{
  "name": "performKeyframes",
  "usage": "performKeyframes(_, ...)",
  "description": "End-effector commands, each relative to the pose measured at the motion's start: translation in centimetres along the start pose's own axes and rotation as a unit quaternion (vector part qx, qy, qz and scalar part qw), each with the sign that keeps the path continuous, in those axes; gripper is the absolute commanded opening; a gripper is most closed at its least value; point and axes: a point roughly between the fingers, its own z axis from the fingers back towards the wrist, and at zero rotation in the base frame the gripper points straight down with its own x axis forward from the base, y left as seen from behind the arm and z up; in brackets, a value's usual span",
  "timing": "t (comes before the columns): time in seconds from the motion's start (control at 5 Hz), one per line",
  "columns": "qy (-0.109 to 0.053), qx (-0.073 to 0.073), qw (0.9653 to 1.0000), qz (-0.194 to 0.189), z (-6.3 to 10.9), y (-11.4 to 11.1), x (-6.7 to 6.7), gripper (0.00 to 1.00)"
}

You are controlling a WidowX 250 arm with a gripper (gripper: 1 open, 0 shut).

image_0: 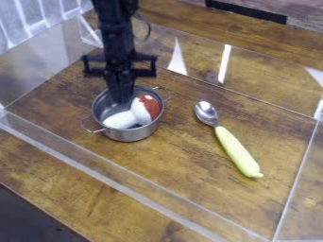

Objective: Remove the mushroom from the silver pot and put it on the table

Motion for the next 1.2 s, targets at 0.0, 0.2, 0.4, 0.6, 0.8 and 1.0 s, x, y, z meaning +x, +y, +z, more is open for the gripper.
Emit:
performKeyframes(0.0, -0.07, -0.029, 0.997, 0.015, 7.0, 1.0, 1.0, 0.0)
performKeyframes(0.2, -0.079, -0.046, 0.9957, 0.01, 9.6, 1.3, 0.6, 0.0)
performKeyframes(0.4, -0.082, -0.057, 0.995, 0.0, 10.2, 1.2, -0.2, 0.0)
performKeyframes(0.6, -0.08, -0.058, 0.995, -0.012, 9.2, 1.5, -1.9, 0.0)
performKeyframes(0.8, -0.078, -0.061, 0.9948, -0.024, 8.9, 1.5, -3.3, 0.0)
performKeyframes(1.0, -0.078, -0.063, 0.9947, -0.022, 8.5, 0.3, -4.3, 0.0)
